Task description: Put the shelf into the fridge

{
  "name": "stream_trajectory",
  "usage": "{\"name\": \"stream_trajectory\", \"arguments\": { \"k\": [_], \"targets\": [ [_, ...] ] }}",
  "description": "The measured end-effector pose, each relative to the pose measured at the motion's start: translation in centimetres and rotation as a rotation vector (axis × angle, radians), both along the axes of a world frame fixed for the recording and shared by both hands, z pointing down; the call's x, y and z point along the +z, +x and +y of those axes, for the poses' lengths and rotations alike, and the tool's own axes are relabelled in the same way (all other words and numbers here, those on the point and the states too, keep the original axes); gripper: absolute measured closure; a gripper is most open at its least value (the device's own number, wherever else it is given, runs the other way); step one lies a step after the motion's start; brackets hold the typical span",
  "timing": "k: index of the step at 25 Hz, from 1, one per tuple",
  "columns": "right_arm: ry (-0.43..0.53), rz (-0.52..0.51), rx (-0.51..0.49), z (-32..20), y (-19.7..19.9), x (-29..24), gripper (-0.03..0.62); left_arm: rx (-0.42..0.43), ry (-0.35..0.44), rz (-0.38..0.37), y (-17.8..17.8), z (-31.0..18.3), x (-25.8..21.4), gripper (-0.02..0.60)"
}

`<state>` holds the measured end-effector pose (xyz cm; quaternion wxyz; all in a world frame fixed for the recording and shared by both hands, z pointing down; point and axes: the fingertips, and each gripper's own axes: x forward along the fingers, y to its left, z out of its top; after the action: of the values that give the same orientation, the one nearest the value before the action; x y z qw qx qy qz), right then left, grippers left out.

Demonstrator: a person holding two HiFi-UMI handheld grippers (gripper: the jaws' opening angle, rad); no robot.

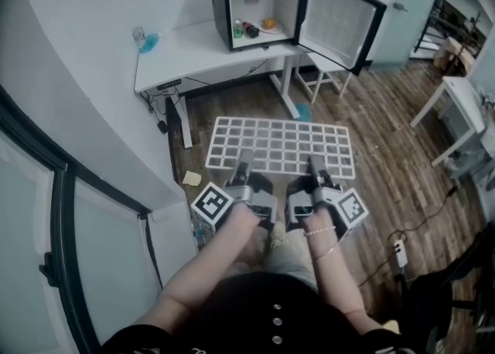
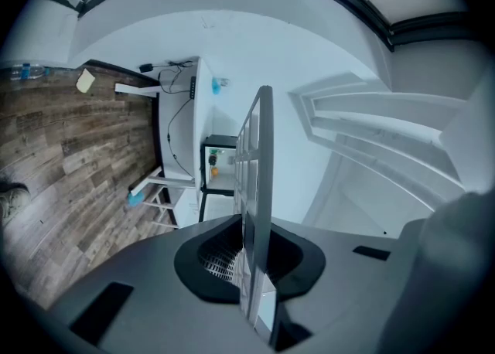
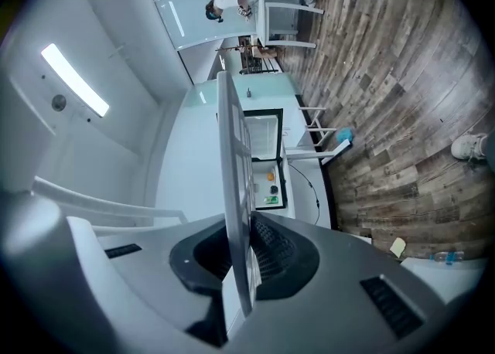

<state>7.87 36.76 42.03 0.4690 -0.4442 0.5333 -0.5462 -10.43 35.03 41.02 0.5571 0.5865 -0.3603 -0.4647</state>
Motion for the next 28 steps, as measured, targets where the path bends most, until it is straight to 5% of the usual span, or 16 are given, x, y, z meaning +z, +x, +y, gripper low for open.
{"name": "stream_trajectory", "arguments": {
  "k": [14,21,28],
  "targets": [
    [0.045,0.01,-0.023,-4.9,1.1,1.4,0.557,-0.012,0.039,0.015,1.1,-4.6,1.6,0.546],
    [0.054,0.031,-0.065,-16.0,4.0,-1.4,0.557,-0.063,0.037,0.022,3.9,-14.9,-0.6,0.546],
    [0.071,0.047,-0.096,-21.6,5.6,-1.7,0.557,-0.104,0.049,0.033,5.5,-19.9,-0.6,0.546]
  ]
}}
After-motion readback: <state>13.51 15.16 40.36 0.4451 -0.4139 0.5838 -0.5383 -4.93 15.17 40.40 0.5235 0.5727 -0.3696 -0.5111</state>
